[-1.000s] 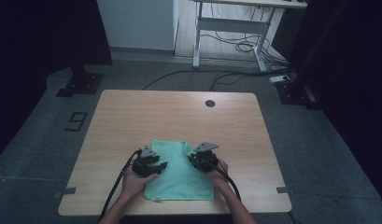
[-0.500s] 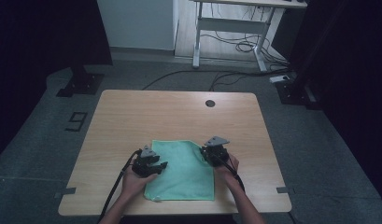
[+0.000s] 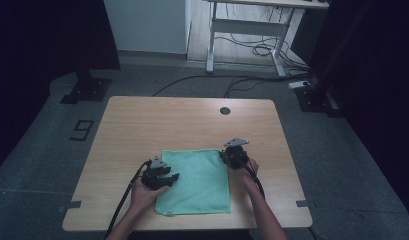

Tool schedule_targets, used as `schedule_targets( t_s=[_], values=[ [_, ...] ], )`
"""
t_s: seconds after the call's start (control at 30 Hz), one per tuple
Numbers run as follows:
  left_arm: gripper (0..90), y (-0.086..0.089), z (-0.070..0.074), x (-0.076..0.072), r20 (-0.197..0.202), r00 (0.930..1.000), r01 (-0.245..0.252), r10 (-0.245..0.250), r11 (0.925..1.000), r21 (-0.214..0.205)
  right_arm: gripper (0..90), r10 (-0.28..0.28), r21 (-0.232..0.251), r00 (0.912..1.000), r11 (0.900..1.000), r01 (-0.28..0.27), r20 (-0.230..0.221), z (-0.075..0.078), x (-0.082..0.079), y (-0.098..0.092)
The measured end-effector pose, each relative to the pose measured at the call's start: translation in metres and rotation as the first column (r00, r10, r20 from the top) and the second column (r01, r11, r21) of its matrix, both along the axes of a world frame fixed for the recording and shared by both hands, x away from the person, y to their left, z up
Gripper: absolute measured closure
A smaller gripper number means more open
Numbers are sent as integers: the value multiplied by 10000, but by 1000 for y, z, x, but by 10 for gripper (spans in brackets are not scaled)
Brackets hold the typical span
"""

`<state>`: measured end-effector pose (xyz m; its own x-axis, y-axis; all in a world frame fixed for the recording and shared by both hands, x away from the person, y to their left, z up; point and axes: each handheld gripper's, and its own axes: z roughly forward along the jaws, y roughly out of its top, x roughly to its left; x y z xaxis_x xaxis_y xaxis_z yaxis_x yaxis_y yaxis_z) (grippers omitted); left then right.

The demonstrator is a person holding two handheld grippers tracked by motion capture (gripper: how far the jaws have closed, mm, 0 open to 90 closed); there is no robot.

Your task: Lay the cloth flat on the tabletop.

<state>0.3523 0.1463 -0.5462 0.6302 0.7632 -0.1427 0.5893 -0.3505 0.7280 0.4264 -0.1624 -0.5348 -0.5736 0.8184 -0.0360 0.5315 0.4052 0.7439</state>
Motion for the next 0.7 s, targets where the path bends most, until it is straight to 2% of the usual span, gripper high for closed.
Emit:
schedule_targets(
  t_s=[0.17, 0.3, 0.37, 0.47, 0.6, 0.7],
  values=[
    [507, 0, 0, 0, 18, 10000, -4, 4, 10000, 31, 803, -195, -159, 9998, 9997, 194, -105, -7, 5, -2],
    [507, 0, 0, 0, 13, 10000, -3, 3, 10000, 19, 701, -569, -232, 9983, 9981, 571, 79, -8, 7, -5],
    [507, 0, 0, 0, 13, 10000, 0, 0, 10000, 16, 651, -839, -116, 9963, 9964, 841, 178, -6, 6, -7],
    [507, 0, 0, 0, 3, 10000, 2, -2, 10000, 2, 601, -962, 185, 9941, 9953, 954, 492, 3, -1, -10],
    [506, 0, 0, 0, 12, 10000, -8, 8, 10000, 23, 585, -699, 430, 9932, 9969, 661, 935, 19, -15, -12],
    [505, 0, 0, 0, 24, 10000, -9, 9, 10000, 33, 577, -397, 659, 9941, 9973, 331, 1008, 27, -28, -11]
  ],
)
